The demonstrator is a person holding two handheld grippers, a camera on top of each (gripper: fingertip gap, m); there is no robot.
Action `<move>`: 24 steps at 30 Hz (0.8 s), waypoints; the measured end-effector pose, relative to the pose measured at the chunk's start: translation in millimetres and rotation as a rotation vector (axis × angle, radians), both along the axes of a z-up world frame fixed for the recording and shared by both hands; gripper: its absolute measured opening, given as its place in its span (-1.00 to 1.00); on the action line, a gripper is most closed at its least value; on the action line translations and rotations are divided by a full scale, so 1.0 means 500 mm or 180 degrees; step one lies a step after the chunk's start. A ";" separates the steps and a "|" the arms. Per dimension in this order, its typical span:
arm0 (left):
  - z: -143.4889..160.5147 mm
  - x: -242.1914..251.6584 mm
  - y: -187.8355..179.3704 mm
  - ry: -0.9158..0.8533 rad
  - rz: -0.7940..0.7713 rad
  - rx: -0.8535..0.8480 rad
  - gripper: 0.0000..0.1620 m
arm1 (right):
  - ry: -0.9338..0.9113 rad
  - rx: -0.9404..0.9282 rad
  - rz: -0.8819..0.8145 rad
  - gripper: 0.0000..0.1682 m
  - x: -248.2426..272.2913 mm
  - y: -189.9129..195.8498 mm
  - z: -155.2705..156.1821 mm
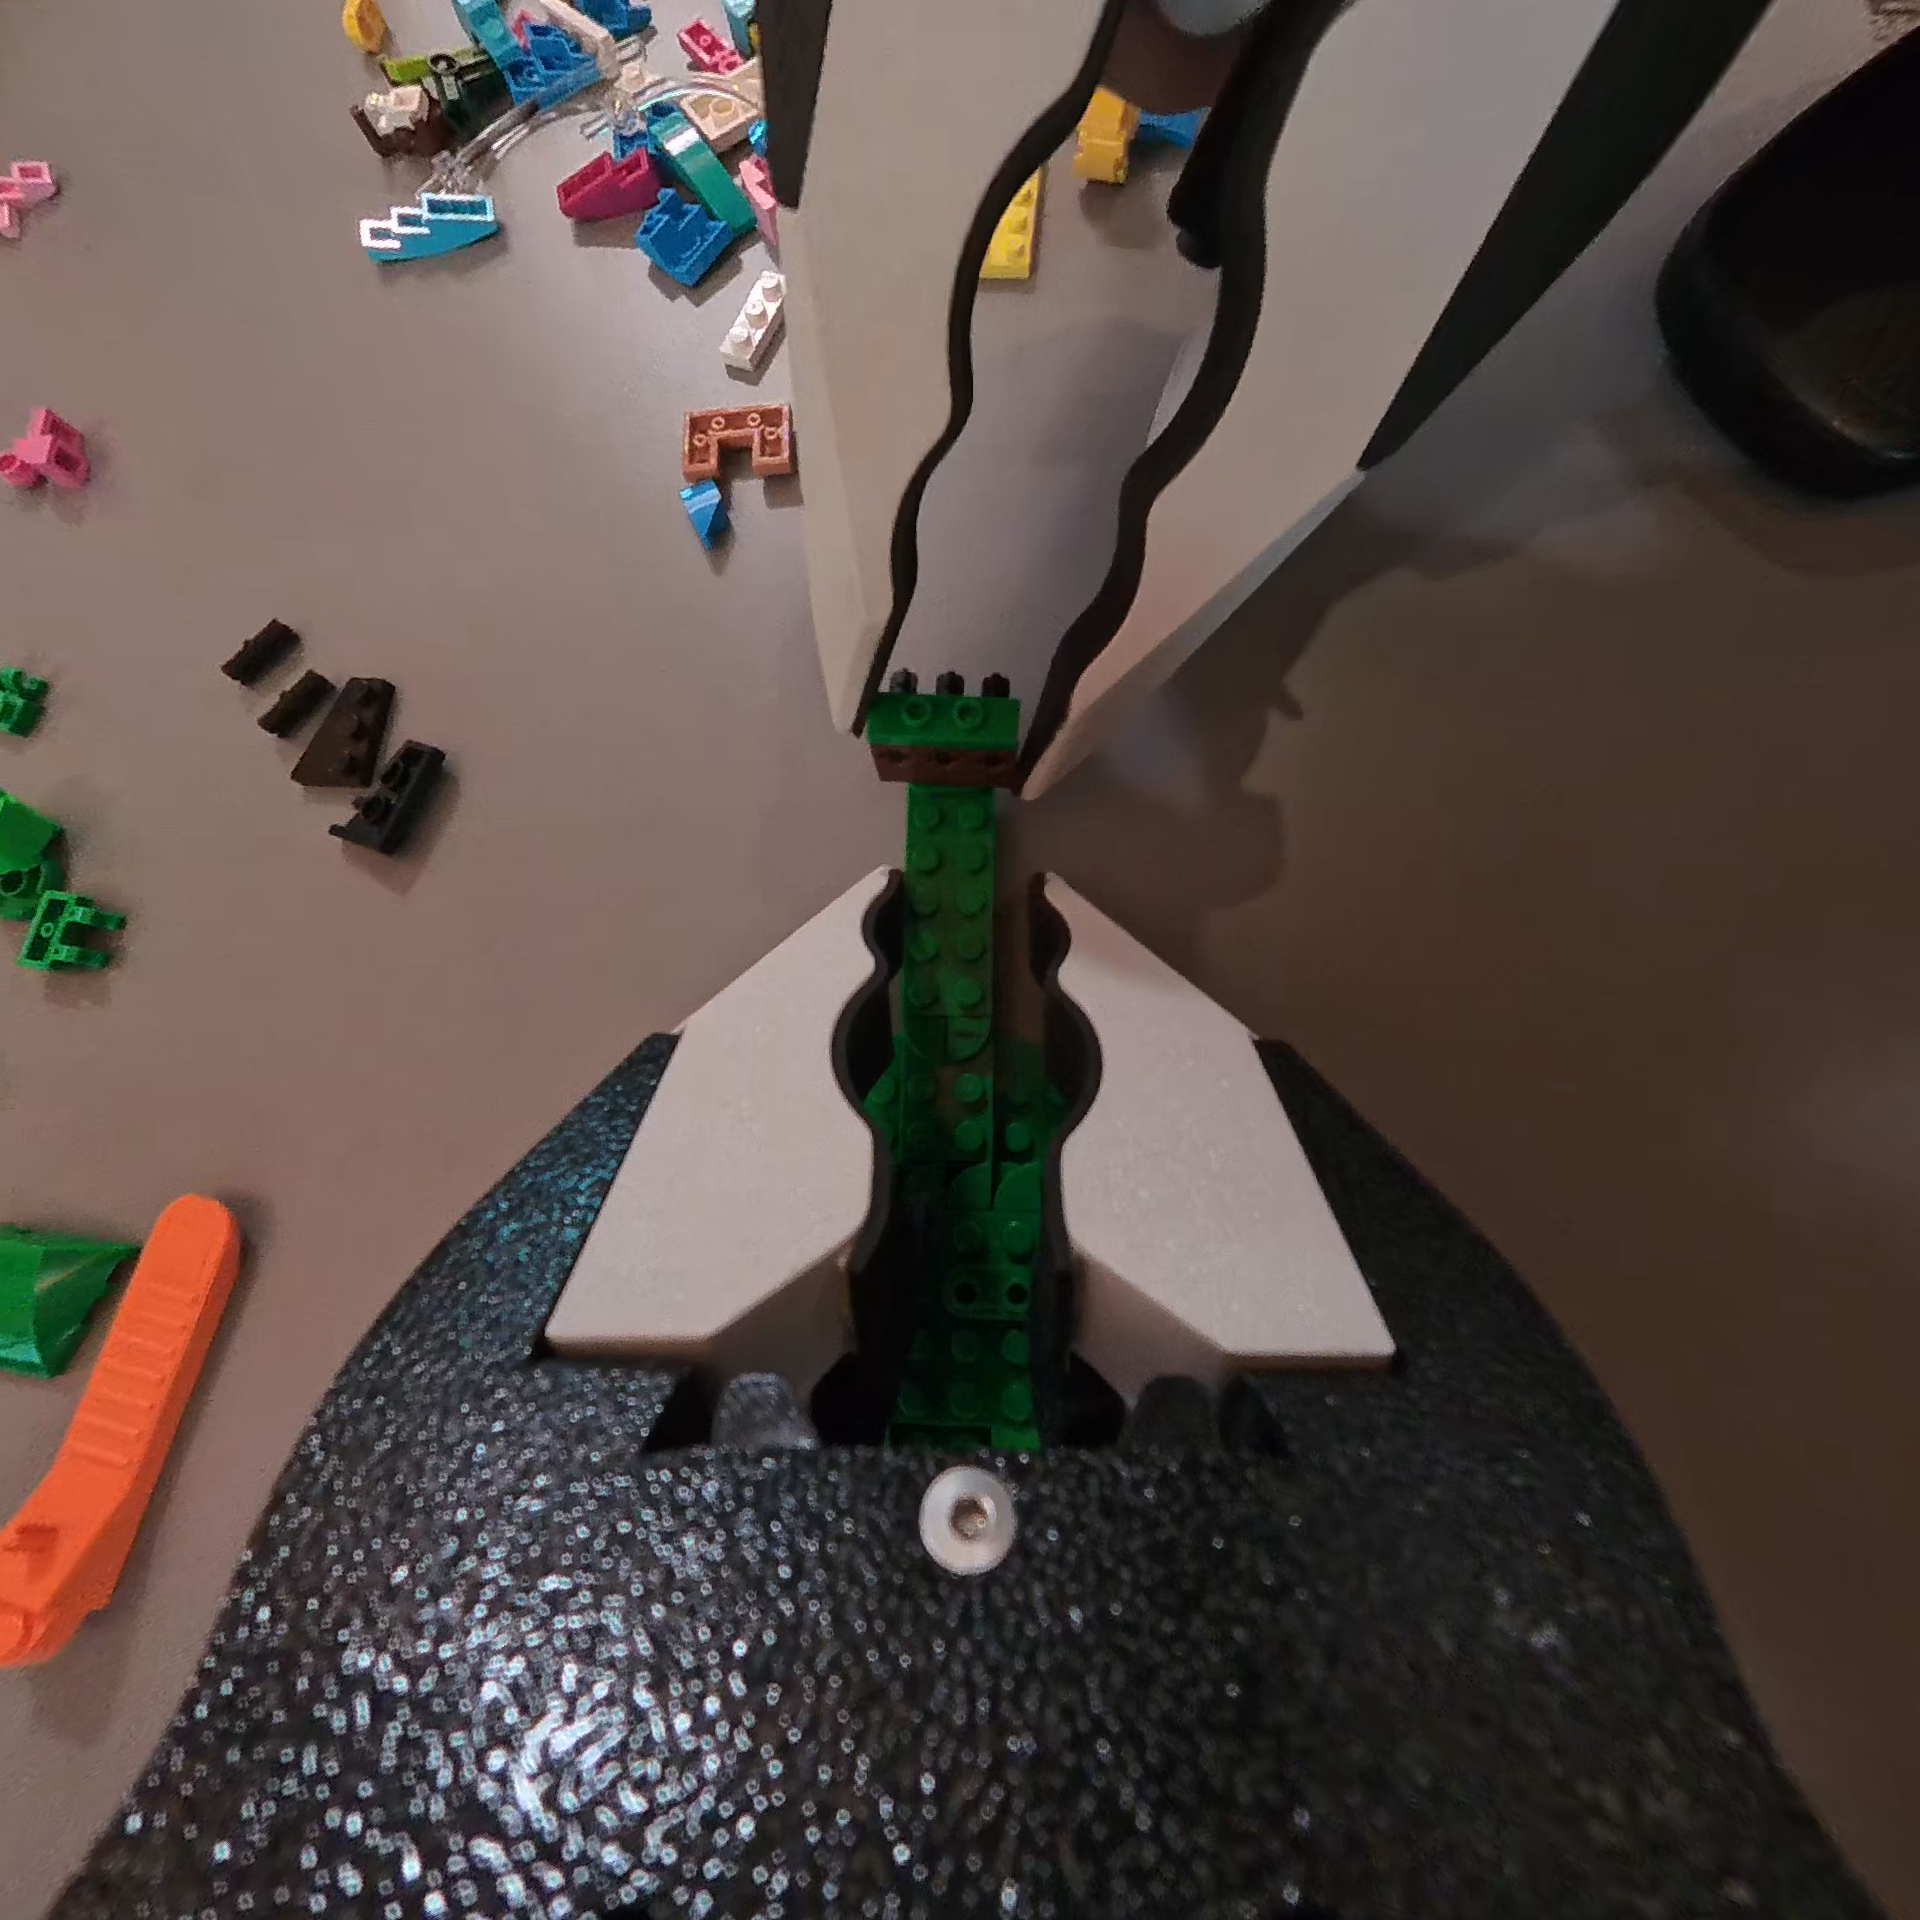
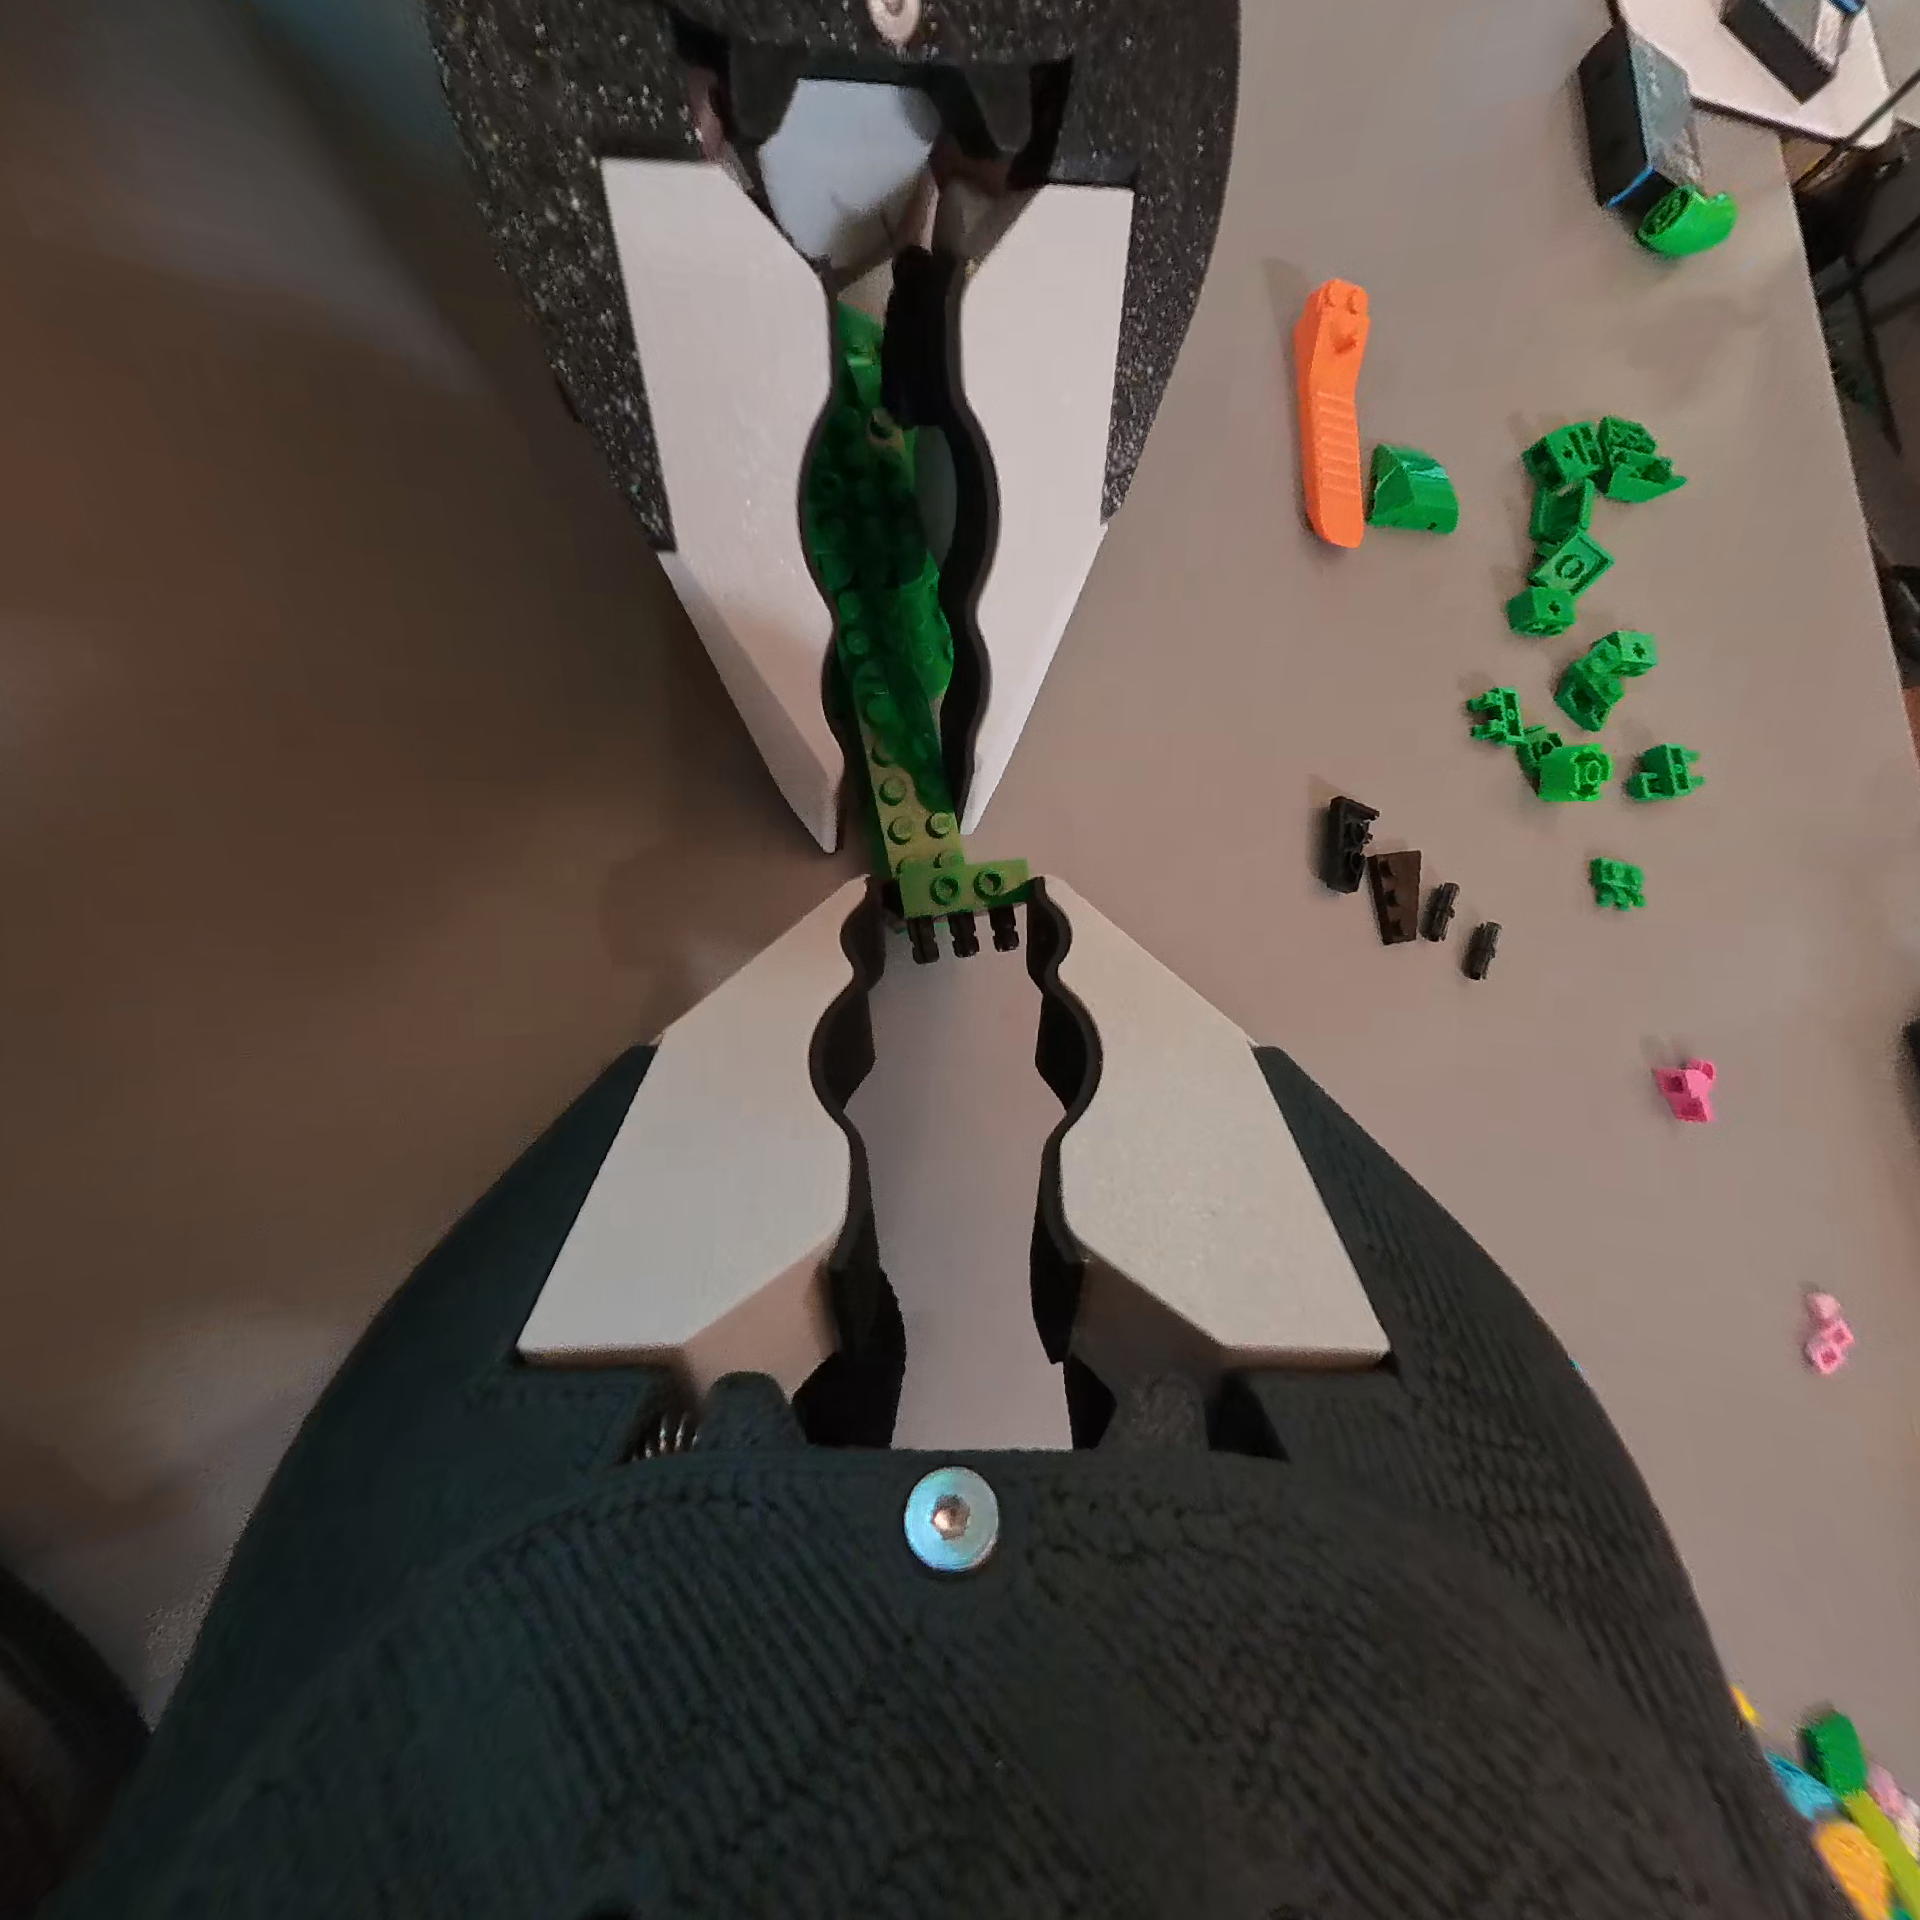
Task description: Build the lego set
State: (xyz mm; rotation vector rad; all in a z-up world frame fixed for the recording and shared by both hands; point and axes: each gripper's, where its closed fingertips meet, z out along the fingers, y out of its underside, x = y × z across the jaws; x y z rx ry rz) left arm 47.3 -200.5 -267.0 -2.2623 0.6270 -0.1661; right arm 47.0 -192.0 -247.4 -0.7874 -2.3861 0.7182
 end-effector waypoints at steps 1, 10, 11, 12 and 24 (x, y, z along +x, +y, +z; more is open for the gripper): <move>0.000 0.000 0.000 -0.0001 0.0000 0.0000 -0.75 | -0.0022 0.0048 0.0002 -0.69 0.001 0.000 0.000; 0.000 0.009 0.001 -0.0003 -0.0065 0.0001 -0.75 | -0.0238 0.0069 -0.0015 -0.69 0.009 0.001 -0.005; 0.000 0.009 0.002 -0.0005 -0.0064 -0.0001 -0.75 | -0.0251 0.0044 -0.0044 -0.69 0.009 0.001 -0.005; 0.000 0.009 0.002 -0.0006 -0.0064 -0.0003 -0.75 | -0.0278 -0.0019 -0.0083 -0.69 0.009 0.001 -0.005; 0.000 0.009 0.002 -0.0007 -0.0074 0.0003 -0.75 | -0.0121 -0.0205 -0.0091 -0.27 0.007 -0.002 -0.004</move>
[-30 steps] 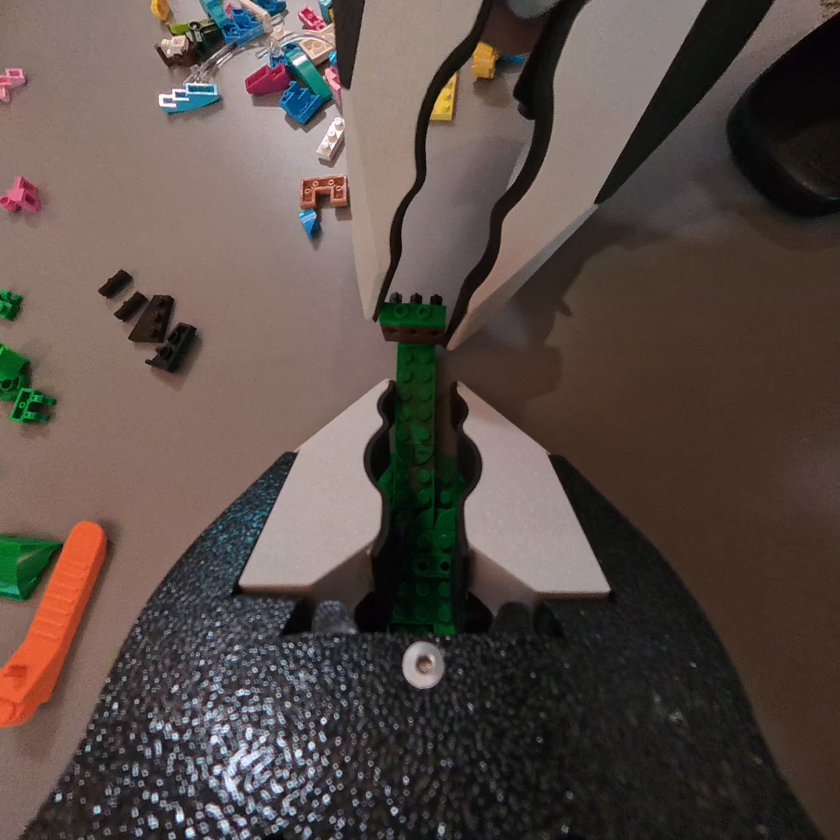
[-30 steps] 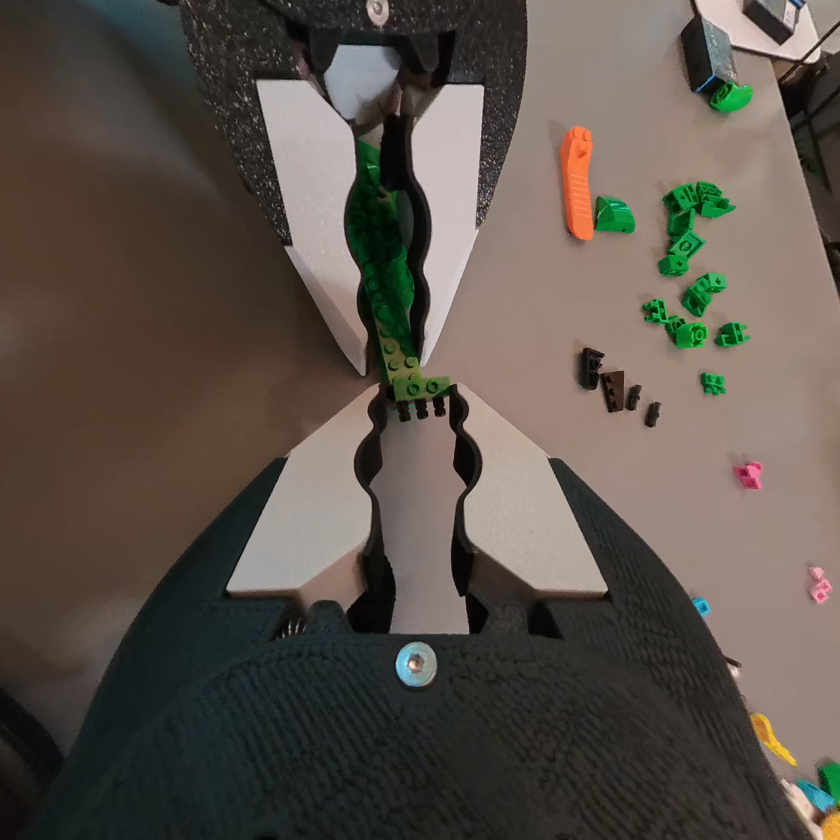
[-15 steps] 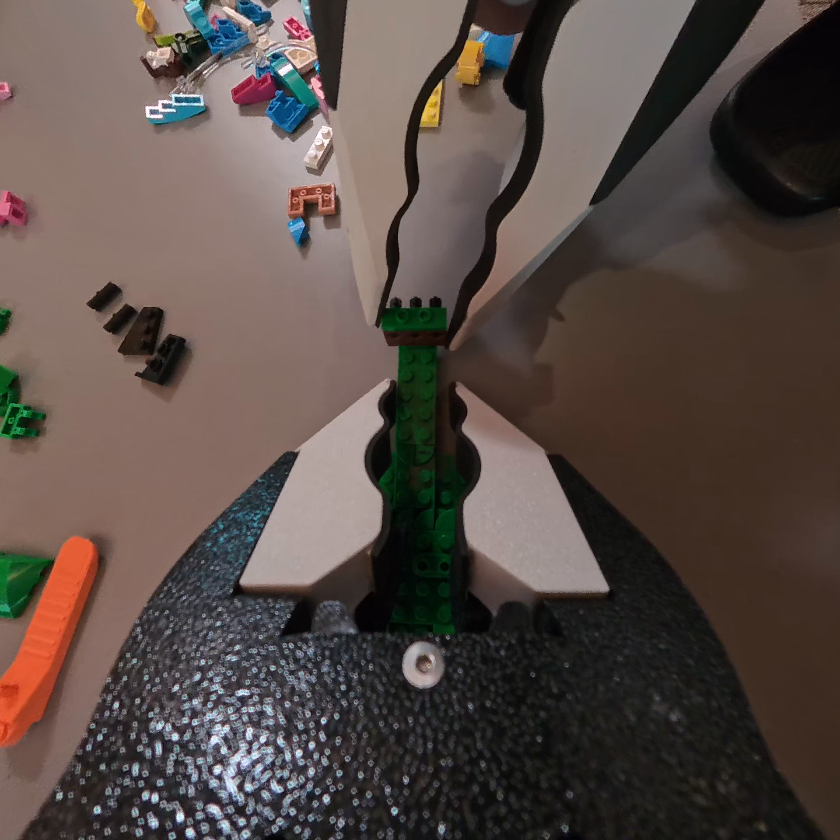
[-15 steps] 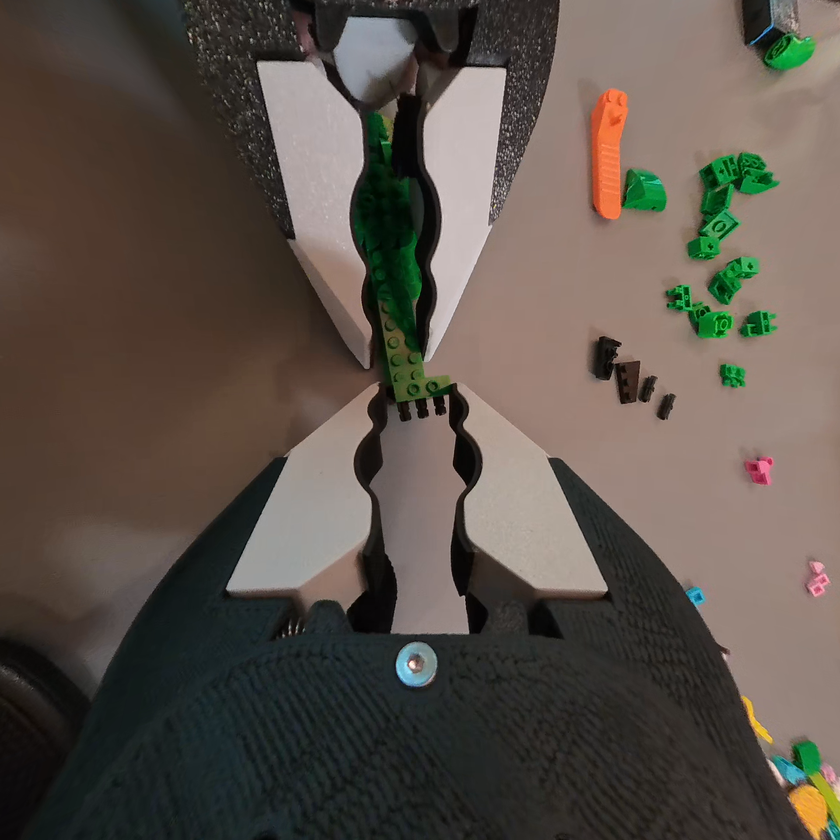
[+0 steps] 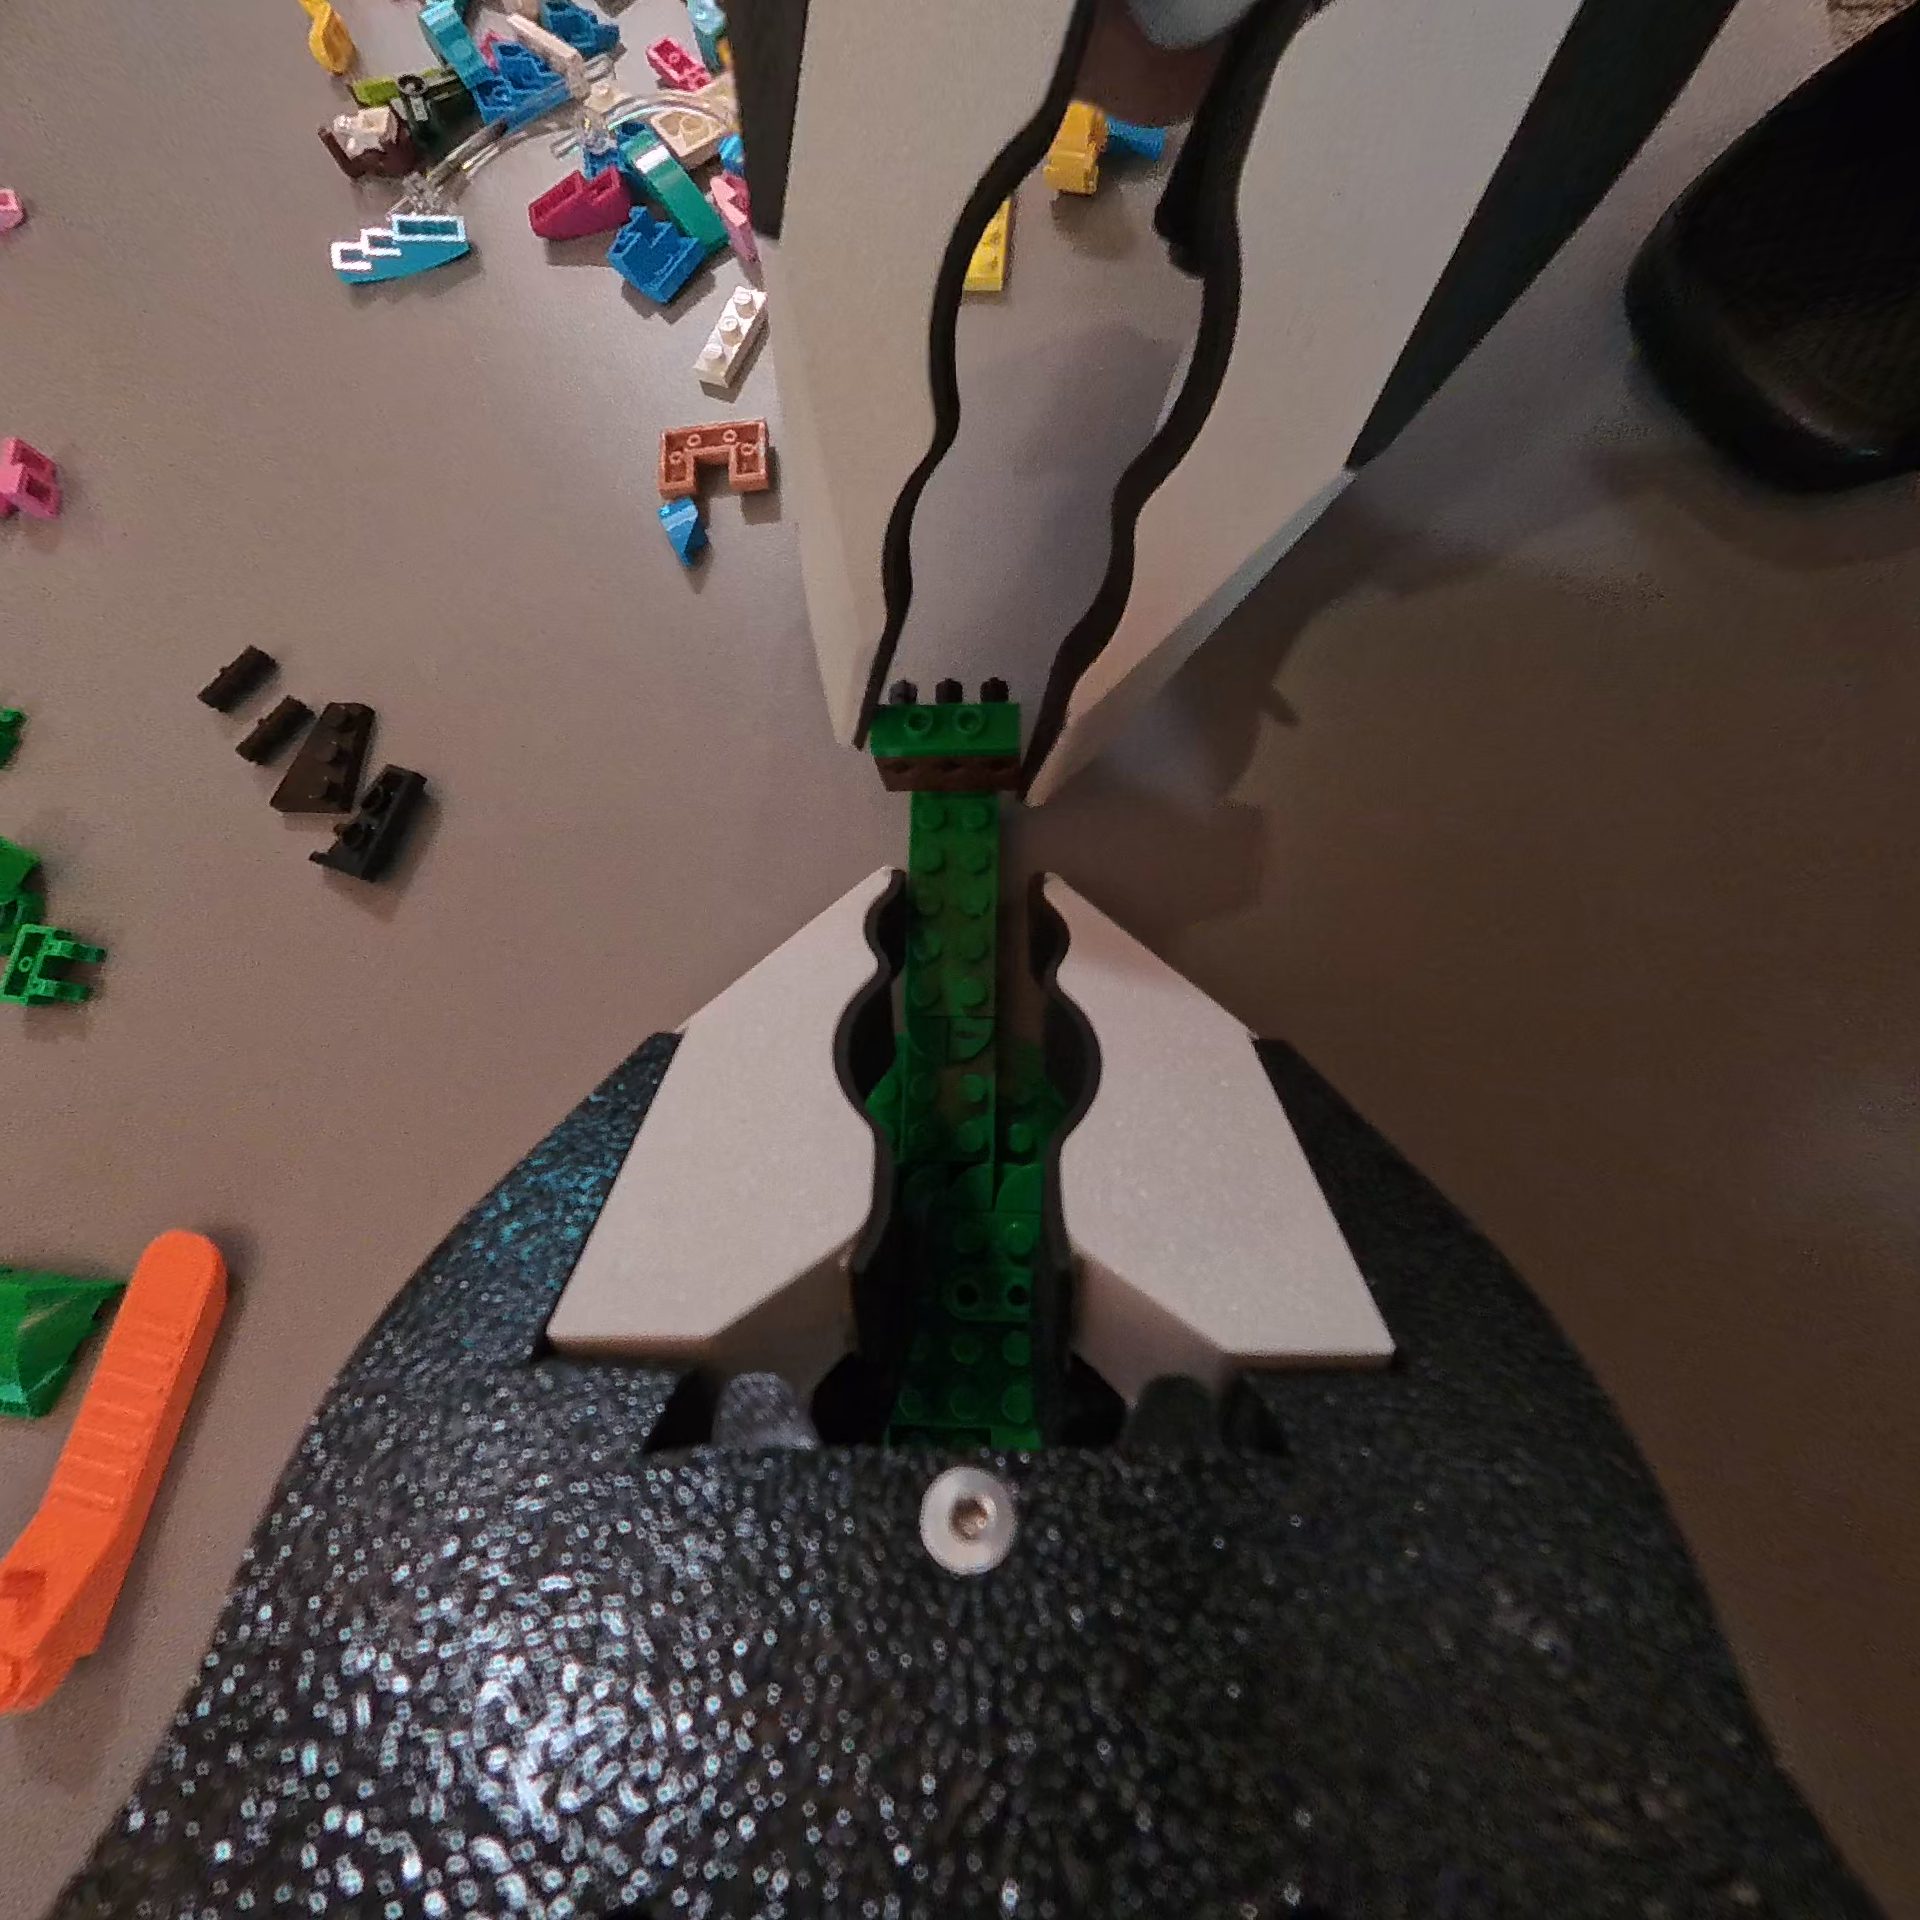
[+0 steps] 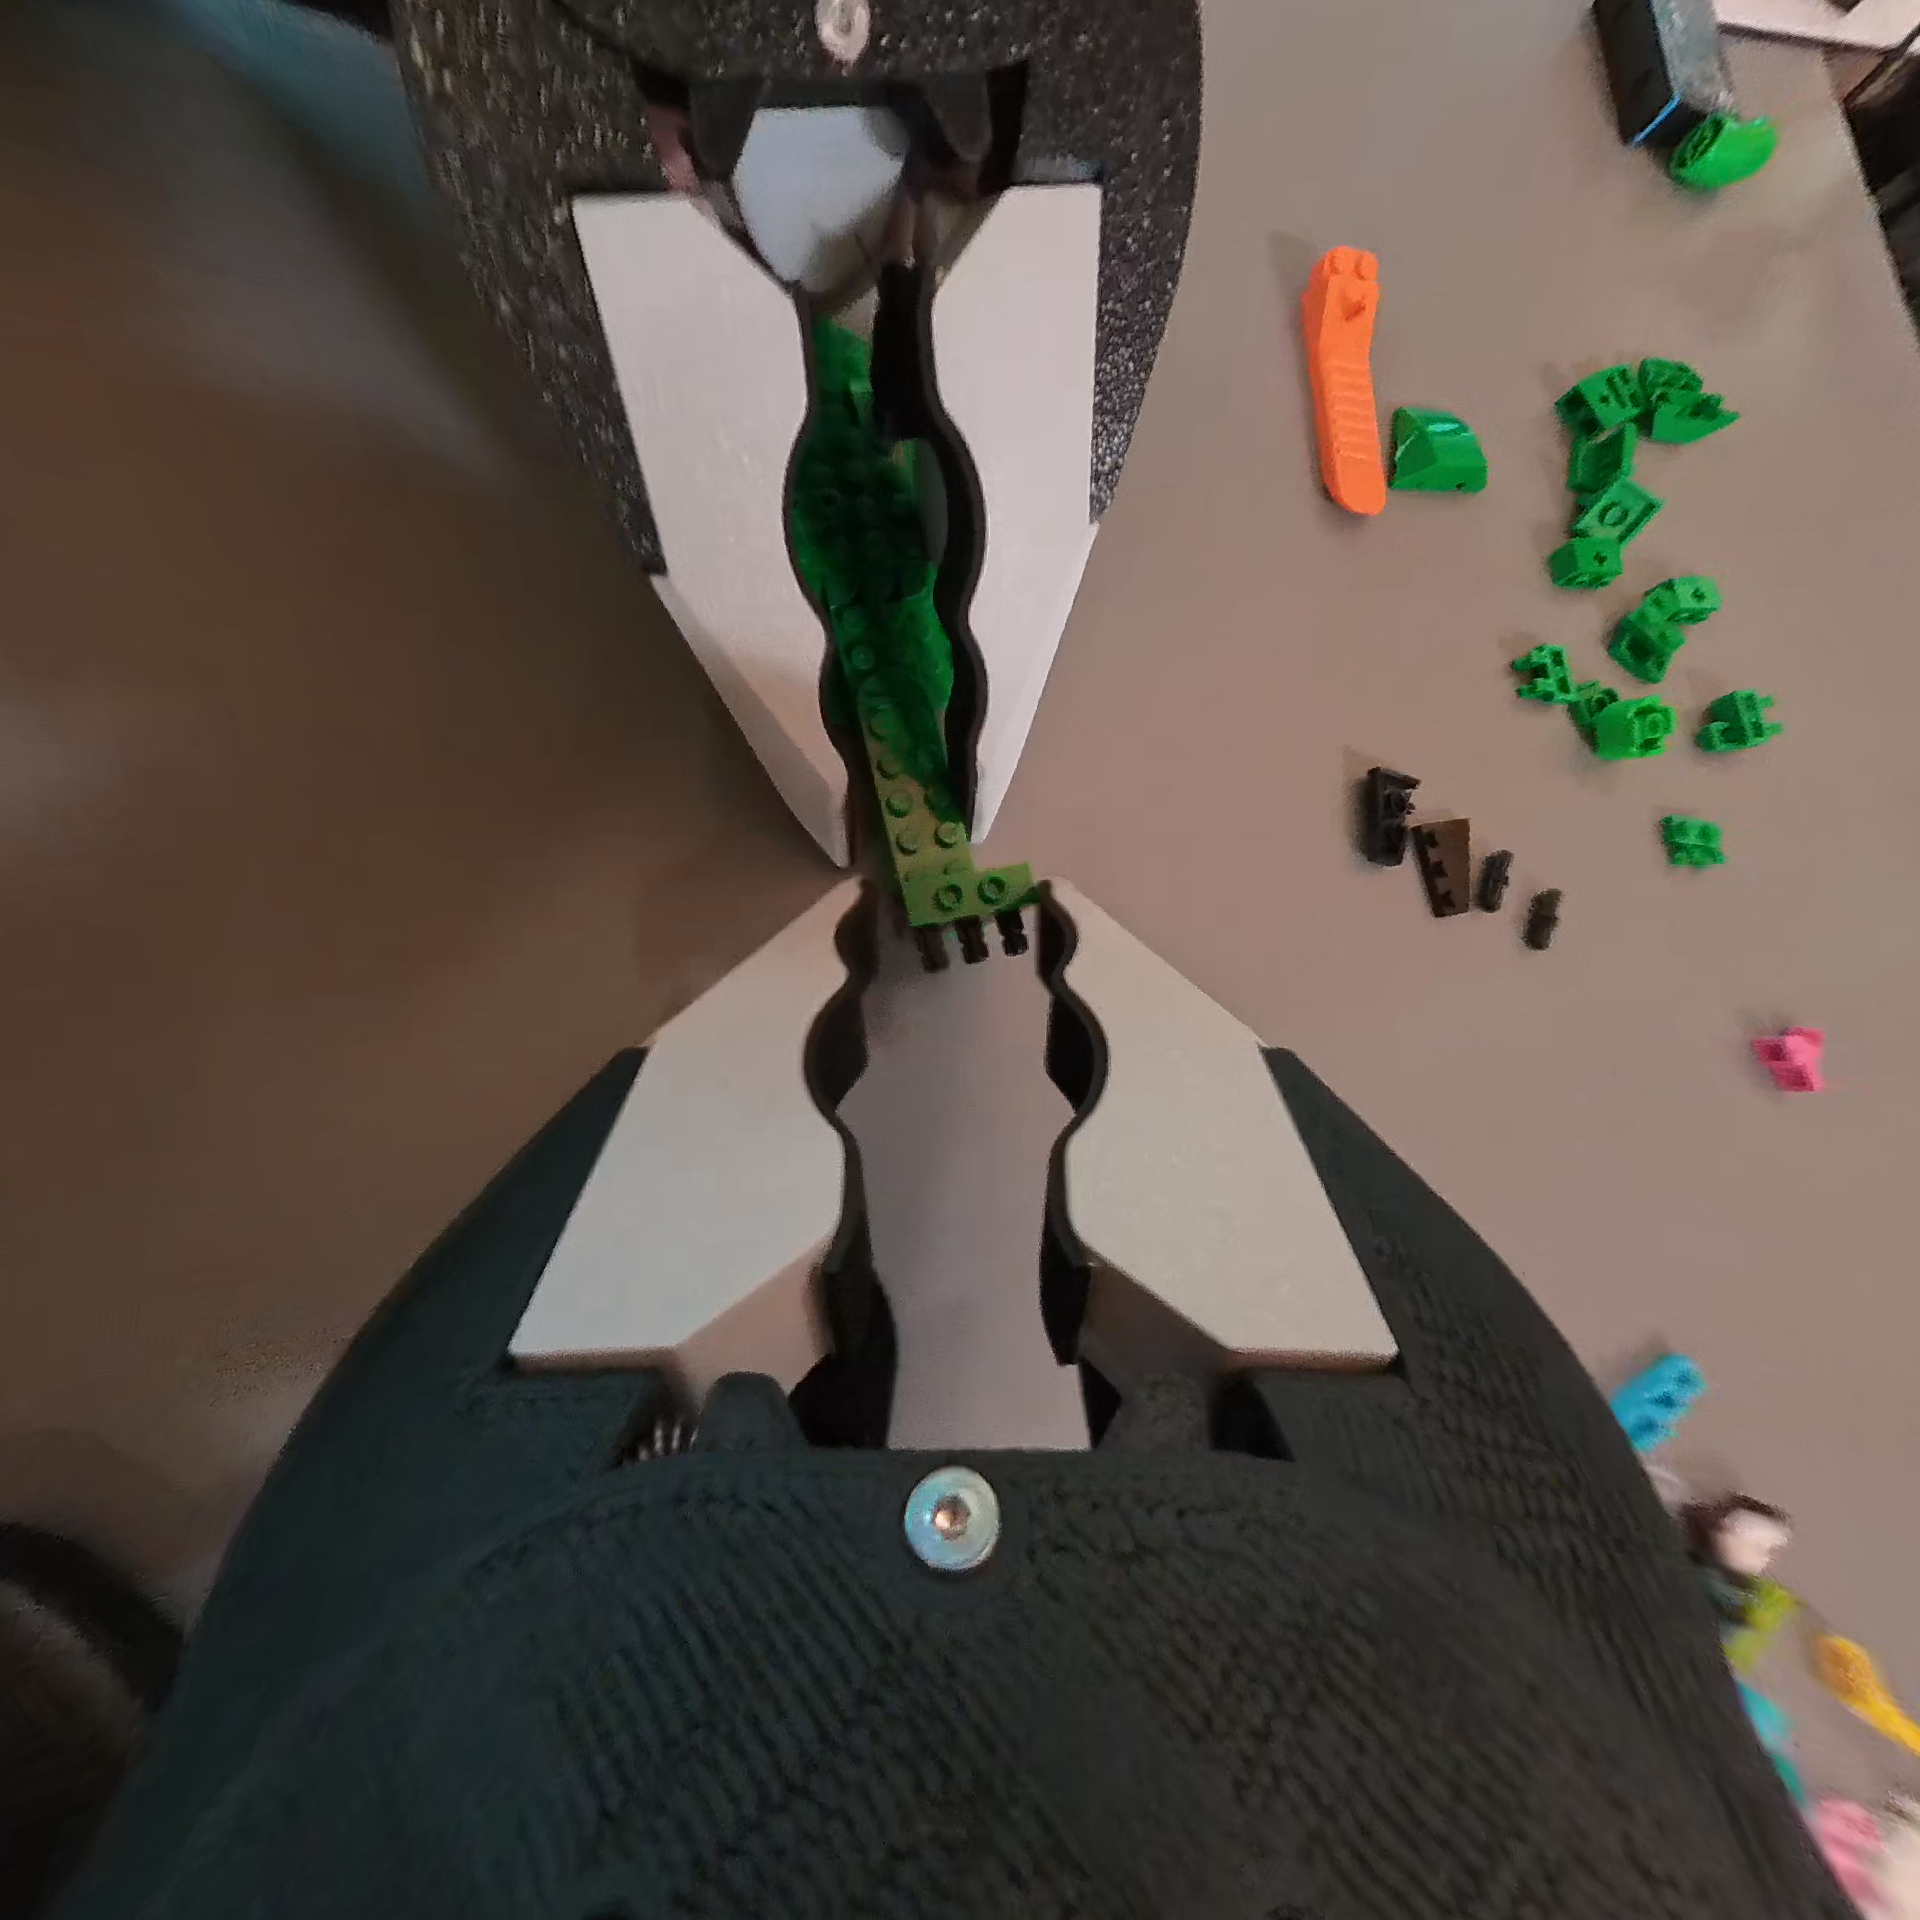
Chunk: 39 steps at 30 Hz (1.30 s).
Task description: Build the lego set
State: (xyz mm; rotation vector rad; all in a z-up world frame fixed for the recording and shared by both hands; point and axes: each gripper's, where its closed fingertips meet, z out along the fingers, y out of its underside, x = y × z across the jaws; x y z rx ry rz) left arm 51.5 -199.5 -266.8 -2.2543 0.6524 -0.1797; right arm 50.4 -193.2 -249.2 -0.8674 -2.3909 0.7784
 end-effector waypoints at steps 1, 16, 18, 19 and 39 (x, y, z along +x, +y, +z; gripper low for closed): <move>0.000 0.000 0.000 0.0003 0.0001 0.0003 -0.74 | -0.0071 -0.0169 -0.0065 -0.20 0.003 -0.004 -0.001; 0.000 0.002 -0.002 0.0007 -0.0096 0.0015 -0.74 | -0.0076 -0.0634 0.0102 -0.70 0.005 -0.002 0.002; 0.000 0.002 -0.002 0.0008 -0.0091 0.0017 -0.74 | -0.0021 -0.0637 0.0121 -0.49 0.005 -0.002 0.006; 0.000 0.001 -0.002 0.0010 -0.0083 0.0017 -0.74 | 0.0059 -0.0666 0.0107 -0.32 0.001 -0.001 0.013; 0.108 -0.013 -0.079 -0.0965 -0.0624 0.0537 -1.00 | 0.2091 -0.0827 0.0325 -0.30 -0.013 -0.030 0.190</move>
